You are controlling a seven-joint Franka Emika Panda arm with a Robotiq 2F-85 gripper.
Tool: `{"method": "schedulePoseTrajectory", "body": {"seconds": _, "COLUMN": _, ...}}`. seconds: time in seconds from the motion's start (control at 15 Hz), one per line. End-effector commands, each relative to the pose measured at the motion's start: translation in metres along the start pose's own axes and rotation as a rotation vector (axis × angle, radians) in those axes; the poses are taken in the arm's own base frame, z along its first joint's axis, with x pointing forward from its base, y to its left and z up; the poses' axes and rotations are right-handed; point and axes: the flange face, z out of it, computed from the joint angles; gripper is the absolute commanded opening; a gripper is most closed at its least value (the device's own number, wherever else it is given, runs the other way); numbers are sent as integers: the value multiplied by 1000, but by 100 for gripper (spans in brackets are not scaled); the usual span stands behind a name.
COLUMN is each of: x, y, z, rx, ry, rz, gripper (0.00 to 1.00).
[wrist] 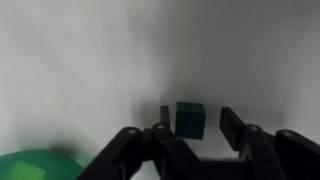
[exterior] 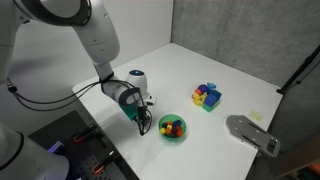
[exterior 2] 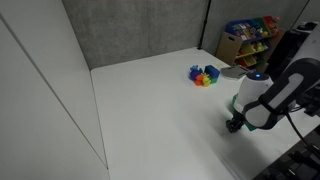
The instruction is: Put the small green block in the green bowl.
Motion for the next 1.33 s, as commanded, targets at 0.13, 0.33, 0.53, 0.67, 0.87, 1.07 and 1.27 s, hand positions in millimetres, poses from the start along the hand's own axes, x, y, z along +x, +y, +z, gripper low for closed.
{"method": "schedulePoseTrajectory", "body": {"seconds": 0.13, "x": 8, "y": 3, "z": -11, "rx": -5, "ry": 19, "rz": 32, "gripper": 10}}
{"method": "schedulePoseTrajectory", "body": {"seconds": 0.33, "x": 19, "y": -1, "z": -37, "rx": 17, "ry": 27, "rz": 44, "gripper": 10}}
{"method": "schedulePoseTrajectory", "body": {"seconds": 0.53, "x": 34, "y": -3, "z": -75, "rx": 22, "ry": 29, "rz": 49, "gripper": 10}}
{"method": "schedulePoseTrajectory", "body": {"seconds": 0.67, "x": 48, "y": -1, "z": -102, "rx": 10, "ry": 37, "rz": 65, "gripper": 10}}
{"method": "schedulePoseTrajectory", "body": {"seconds": 0.87, "x": 72, "y": 17, "z": -138, "rx": -39, "ry": 62, "rz": 108, "gripper": 10}}
{"method": "schedulePoseTrajectory", "body": {"seconds": 1.07, "x": 90, "y": 45, "z": -161, "rx": -97, "ry": 66, "rz": 152, "gripper": 10}}
{"method": "schedulePoseTrajectory", "body": {"seconds": 1.27, "x": 100, "y": 81, "z": -173, "rx": -155, "ry": 52, "rz": 193, "gripper": 10}}
